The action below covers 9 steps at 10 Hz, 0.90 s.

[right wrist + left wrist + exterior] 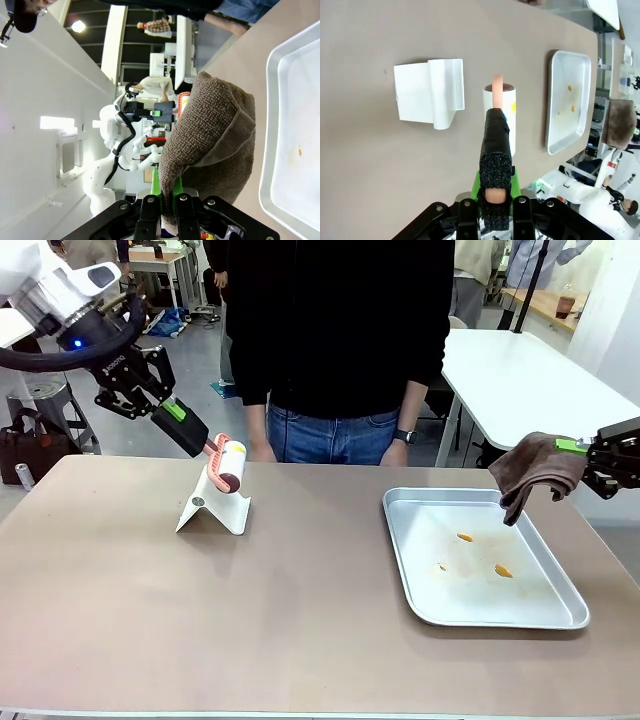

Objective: Clean the surface of the table.
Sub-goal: If a person points to the right, clean the right side of the table with your right hand, and if they point to the left, clean the left side with your left hand.

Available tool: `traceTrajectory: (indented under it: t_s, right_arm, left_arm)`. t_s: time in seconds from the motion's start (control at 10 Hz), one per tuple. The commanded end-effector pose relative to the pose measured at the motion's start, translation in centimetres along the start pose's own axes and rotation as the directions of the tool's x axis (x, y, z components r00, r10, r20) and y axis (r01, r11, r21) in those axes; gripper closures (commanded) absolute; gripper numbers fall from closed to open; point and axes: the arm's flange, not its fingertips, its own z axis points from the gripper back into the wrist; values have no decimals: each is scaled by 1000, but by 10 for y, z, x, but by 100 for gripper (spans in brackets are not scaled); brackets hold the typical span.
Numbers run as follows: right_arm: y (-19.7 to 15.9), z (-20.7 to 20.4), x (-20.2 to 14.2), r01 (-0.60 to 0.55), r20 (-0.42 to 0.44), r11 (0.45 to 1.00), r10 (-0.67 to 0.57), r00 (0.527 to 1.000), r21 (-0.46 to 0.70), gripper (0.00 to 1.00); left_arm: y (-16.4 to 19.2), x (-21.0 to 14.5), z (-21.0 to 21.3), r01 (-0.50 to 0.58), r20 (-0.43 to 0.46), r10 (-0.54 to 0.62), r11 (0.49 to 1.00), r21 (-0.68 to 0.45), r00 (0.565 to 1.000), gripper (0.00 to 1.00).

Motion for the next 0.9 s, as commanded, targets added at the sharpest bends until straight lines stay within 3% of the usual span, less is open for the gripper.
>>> traceTrajectory:
  t_s: [0.0, 0.3, 0.4, 0.8]
  right_arm:
    - [3, 1, -1, -1, -9, 1000, 1, 1000, 5, 91]
    - [3, 1, -1, -1, -9, 1000, 1, 1000, 5, 91]
    - [3, 1, -1, -1, -9, 1000, 1, 1000, 5, 91]
    - [3, 1, -1, -1, -9, 1000, 1, 1000, 5, 91]
  left_arm:
    - [2, -6, 7, 14, -1, -14, 1000, -6, 1000, 77]
    - [1, 9, -14, -67, 46, 66, 998, 20, 997, 77]
    - [1, 12, -20, -56, 9, 56, 998, 35, 998, 77]
    - [10, 28, -43, -5, 9, 4, 992, 125, 1000, 77]
